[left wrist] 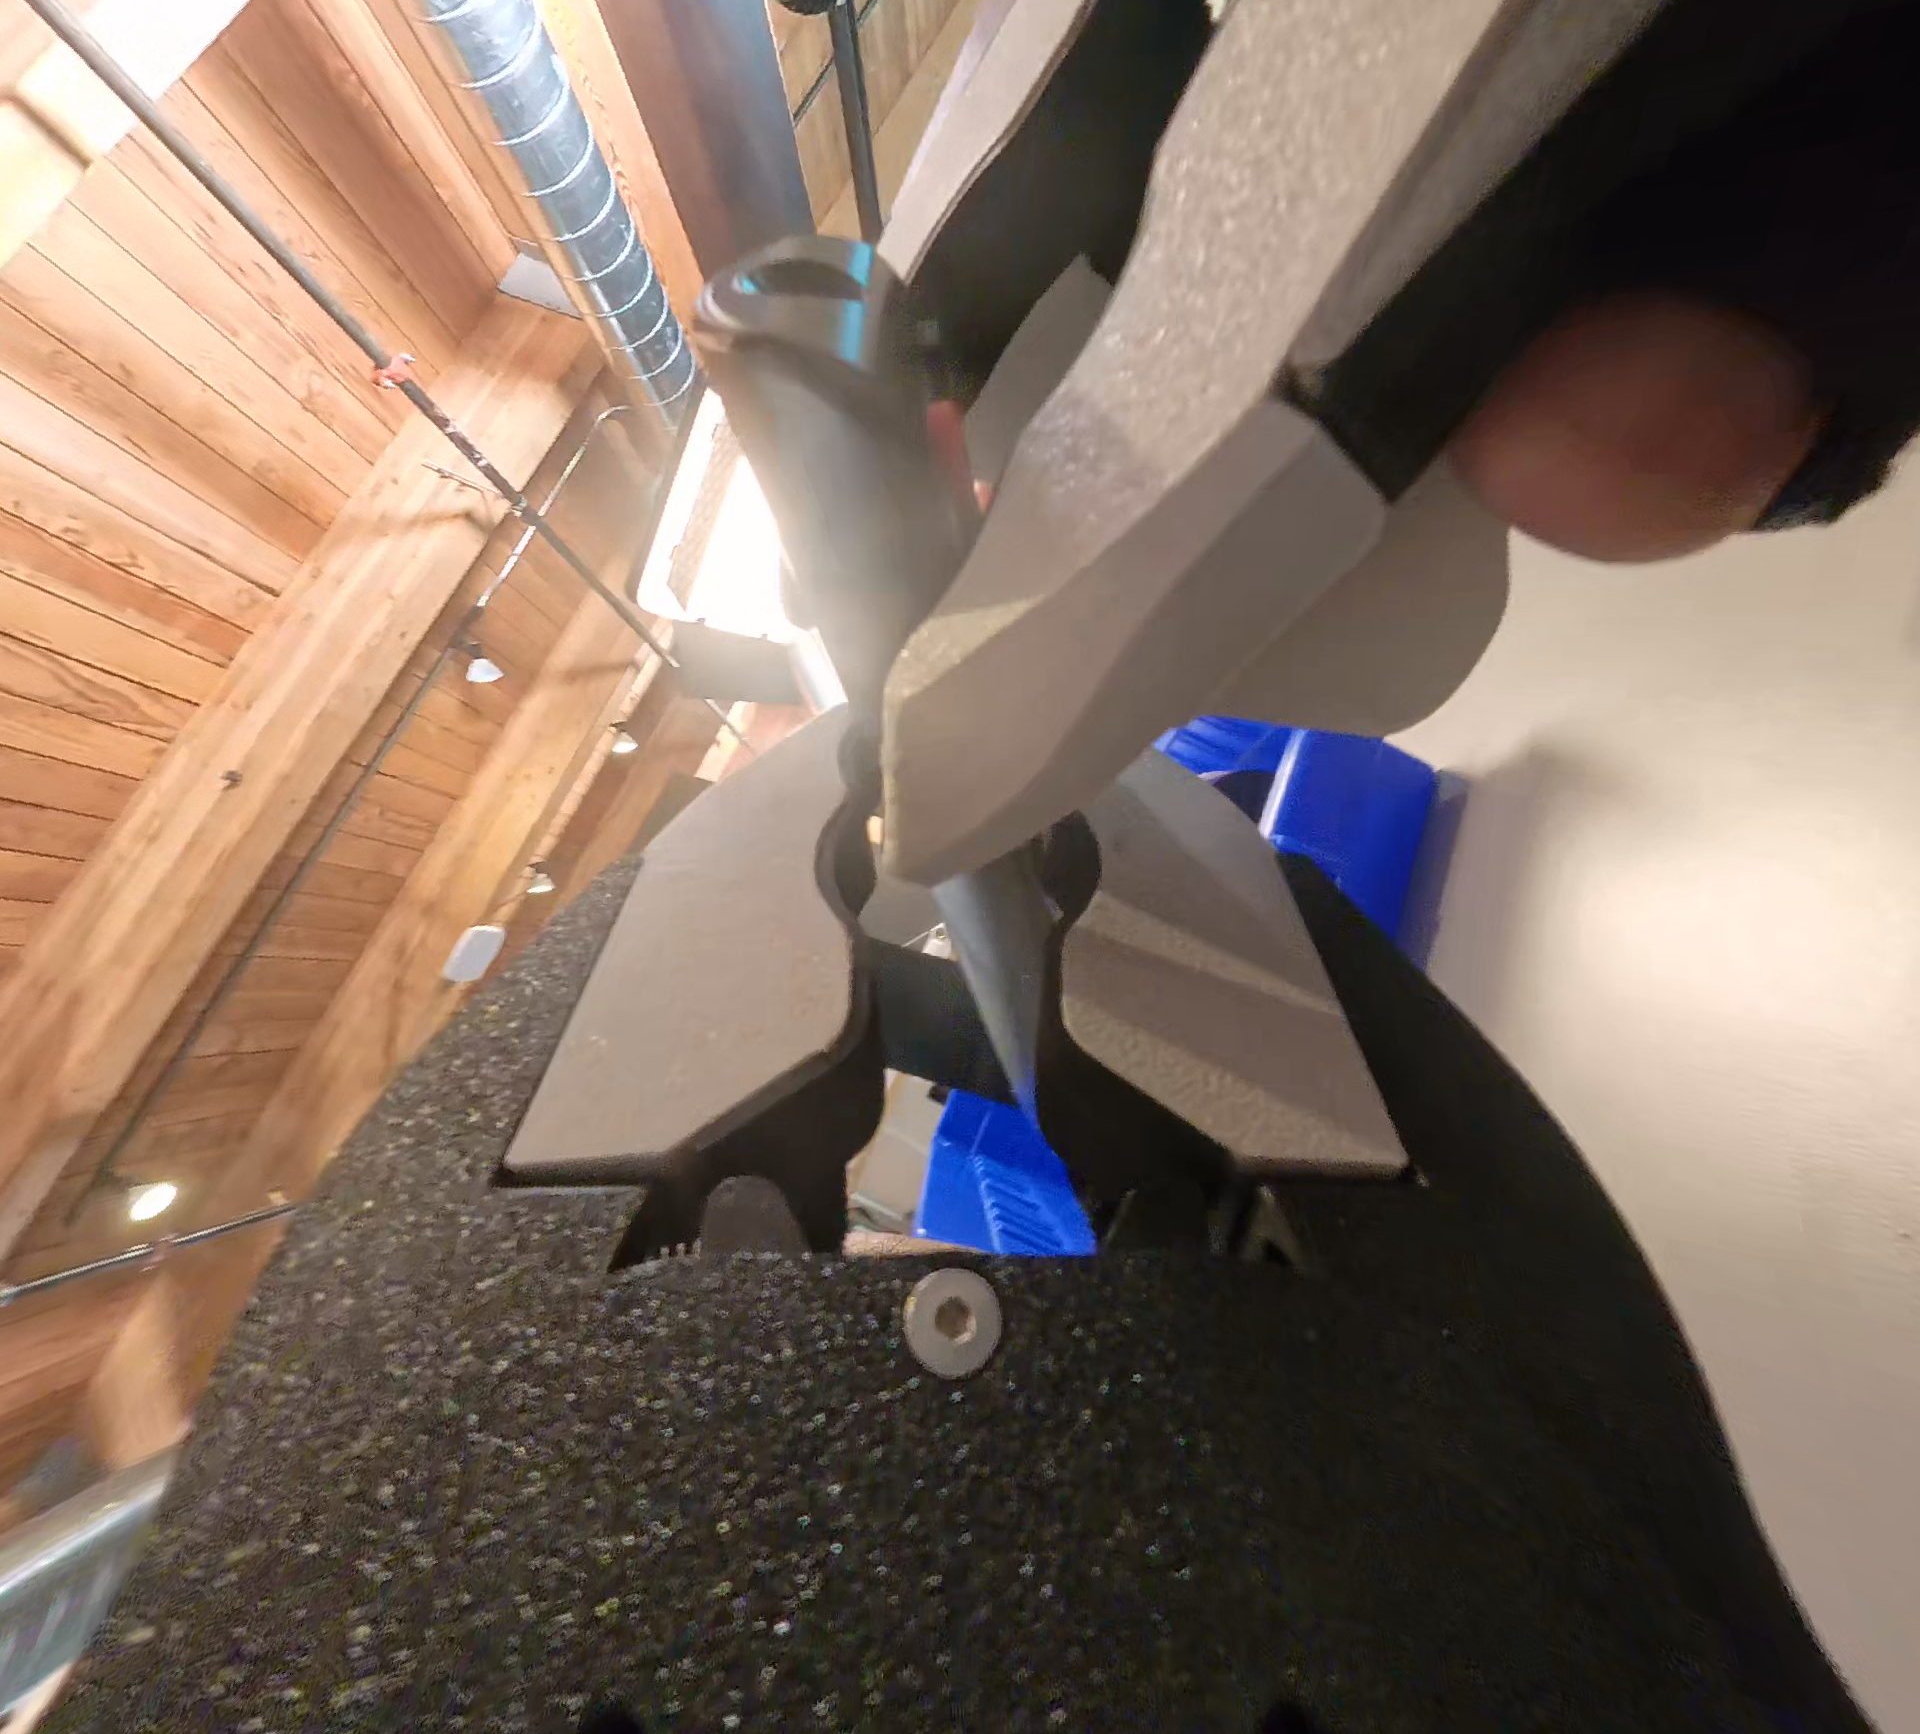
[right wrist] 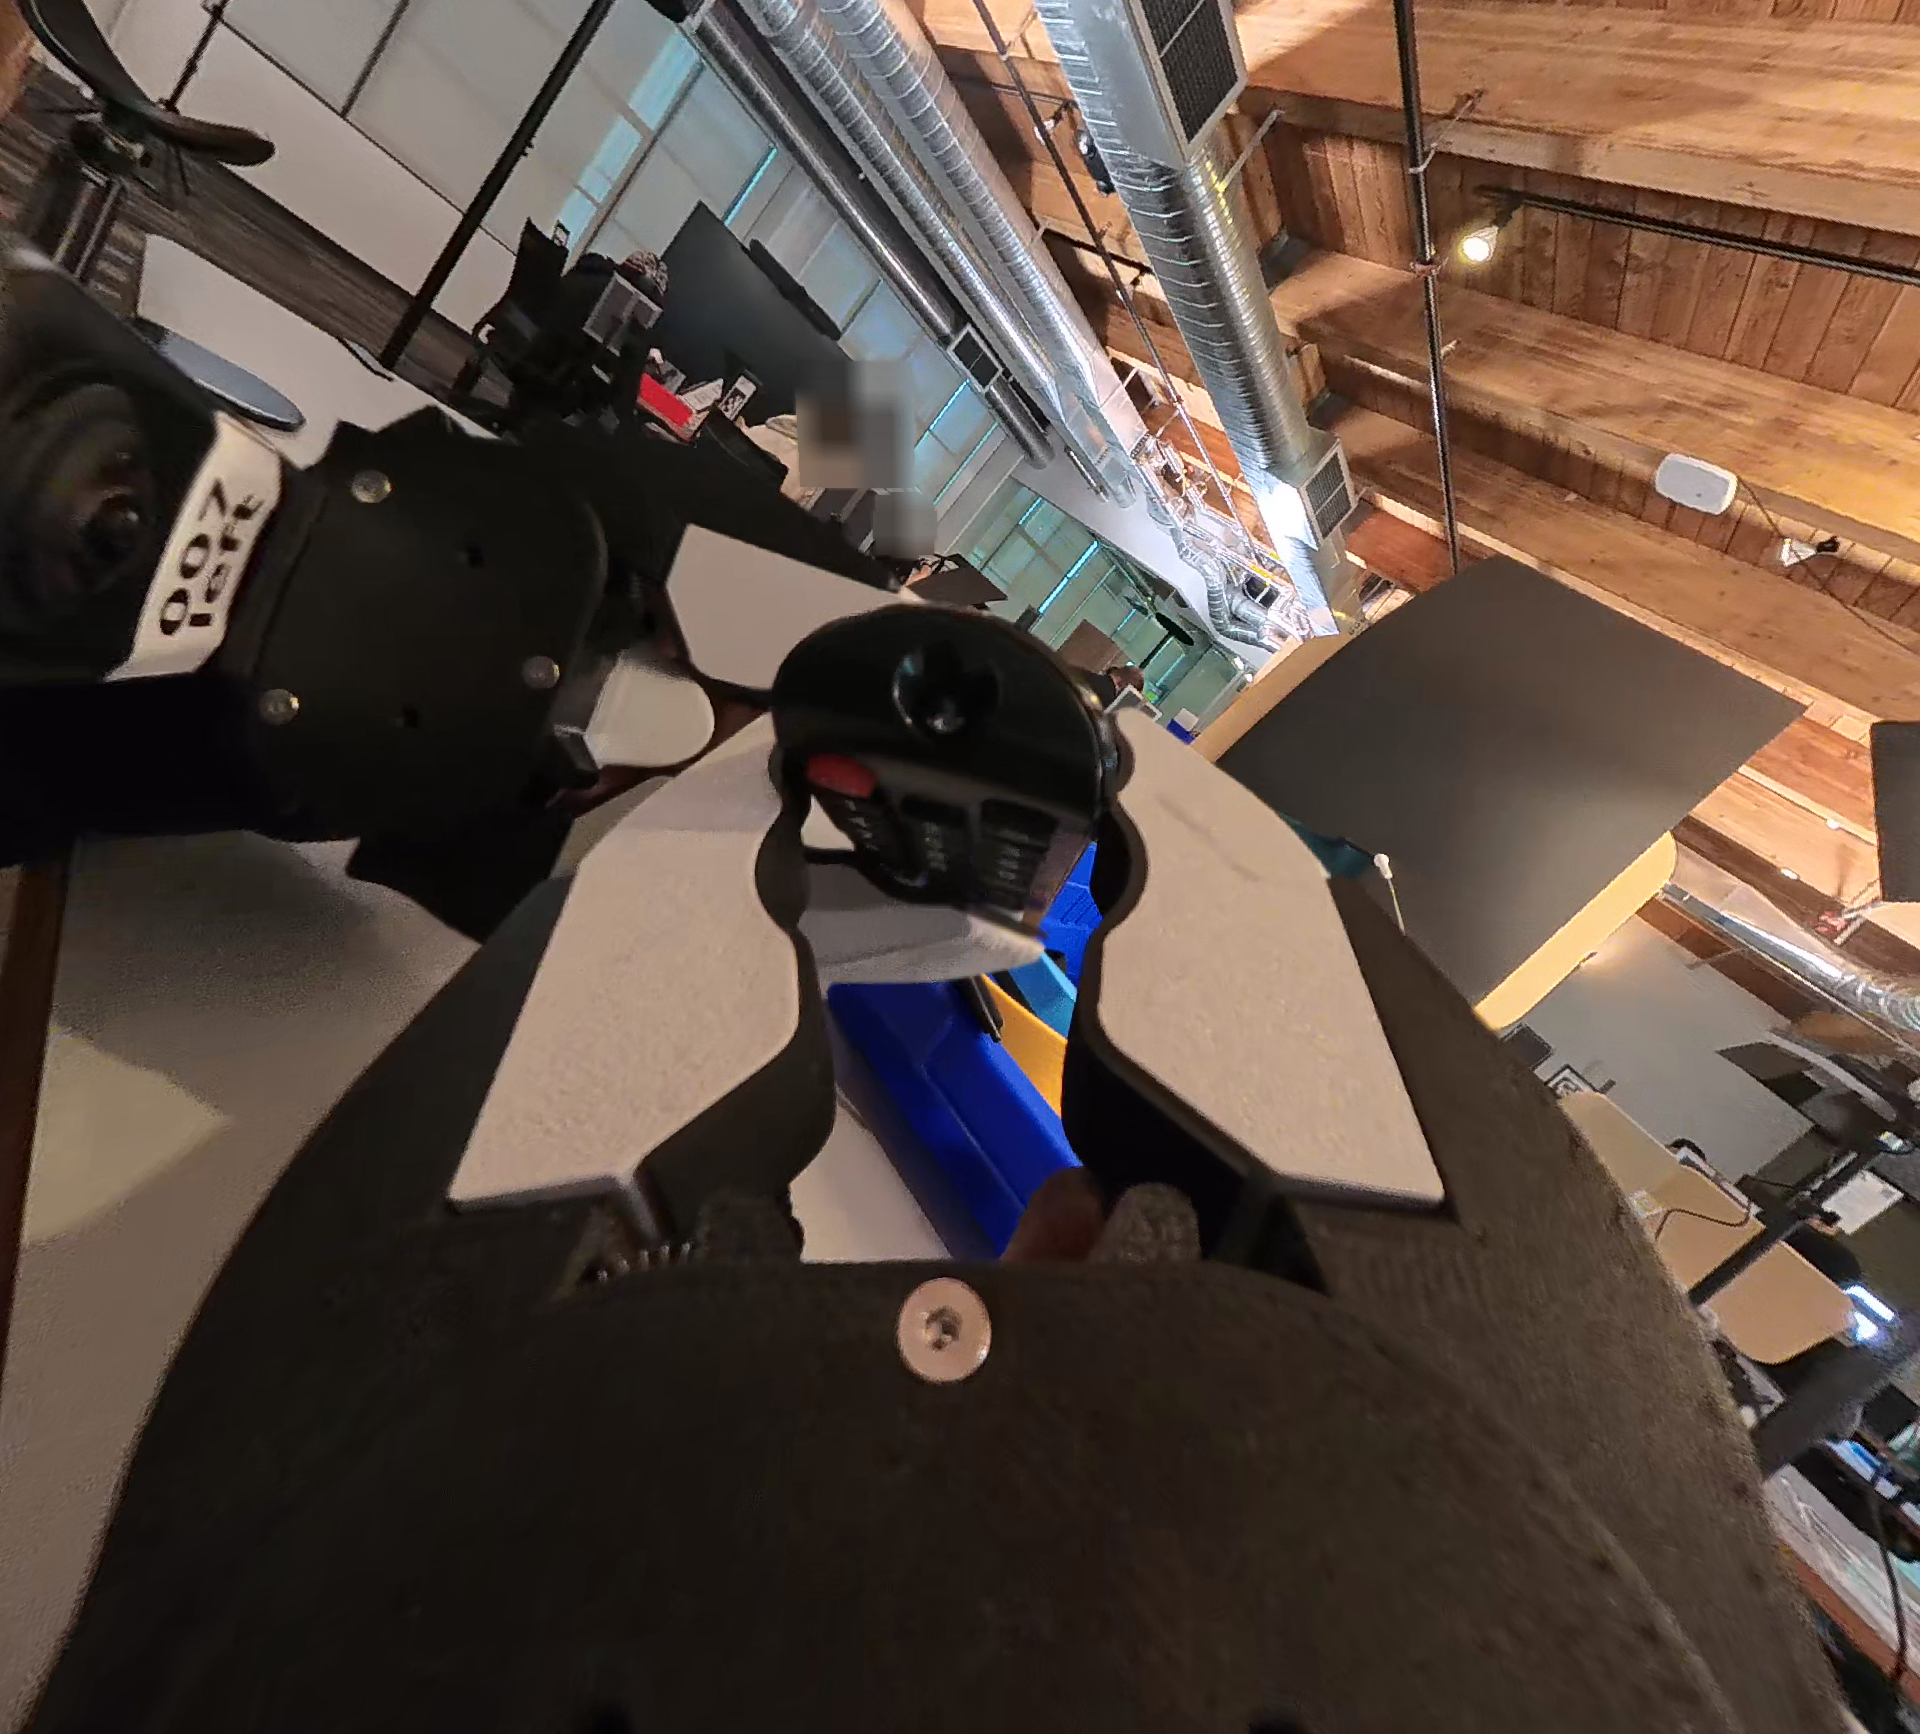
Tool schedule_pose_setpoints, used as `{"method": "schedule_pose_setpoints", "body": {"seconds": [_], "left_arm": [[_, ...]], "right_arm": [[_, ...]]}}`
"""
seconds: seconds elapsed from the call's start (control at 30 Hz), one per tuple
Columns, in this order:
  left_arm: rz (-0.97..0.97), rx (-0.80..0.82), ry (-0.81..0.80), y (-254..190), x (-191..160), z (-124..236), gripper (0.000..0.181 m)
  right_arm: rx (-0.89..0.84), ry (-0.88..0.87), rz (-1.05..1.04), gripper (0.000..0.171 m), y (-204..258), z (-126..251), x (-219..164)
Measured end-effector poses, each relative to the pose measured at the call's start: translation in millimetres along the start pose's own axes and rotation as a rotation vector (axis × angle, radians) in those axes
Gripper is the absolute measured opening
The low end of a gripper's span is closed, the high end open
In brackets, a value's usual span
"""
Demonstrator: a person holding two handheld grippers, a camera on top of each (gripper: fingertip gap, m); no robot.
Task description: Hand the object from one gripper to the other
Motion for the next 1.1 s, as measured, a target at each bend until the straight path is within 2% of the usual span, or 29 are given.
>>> {"method": "schedule_pose_setpoints", "body": {"seconds": [0.03,0.13,0.33,0.4,0.47,0.73,0.83,0.93,1.03,1.1], "left_arm": [[0.028,-0.009,-0.007,0,1,0,0.038],[0.113,-0.037,-0.019,-1,2,-2,0.054],[0.202,-0.105,-0.042,-8,6,-2,0.055],[0.228,-0.128,-0.041,-10,6,-2,0.049],[0.23,-0.152,-0.037,-14,6,-2,0.033],[0.273,-0.091,0.021,-2,0,-3,0.027],[0.498,-0.058,0.016,17,-5,-2,0.027],[0.883,-0.081,-0.031,38,-14,2,0.027],[1.287,-0.153,-0.086,50,-29,4,0.027],[1.529,-0.256,-0.159,53,-32,6,0.027]], "right_arm": [[-0.003,0.0,-0.011,0.053,-1,0,0],[-0.03,-0.006,-0.062,0.052,-9,2,-1],[-0.059,-0.024,-0.15,0.05,-20,5,-4],[-0.06,-0.032,-0.142,0.05,-19,6,-2],[-0.061,-0.045,-0.125,0.05,-18,6,0],[-0.082,-0.041,-0.124,0.05,-19,5,-1],[-0.1,-0.023,-0.162,0.054,-24,5,-6],[-0.105,0.031,-0.162,0.058,-24,2,-14],[-0.104,0.097,-0.048,0.059,-16,-2,-19],[-0.096,0.132,0.054,0.06,-9,-5,-20]]}}
Point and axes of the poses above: each gripper's, where its closed fingertips meet, z back along the fingers, x out of its top, y = z × x across the jaws, the point moved 3 cm from there along z, back along the fingers, and after that the axes turned 10 degrees about z, right-handed, at the moved point
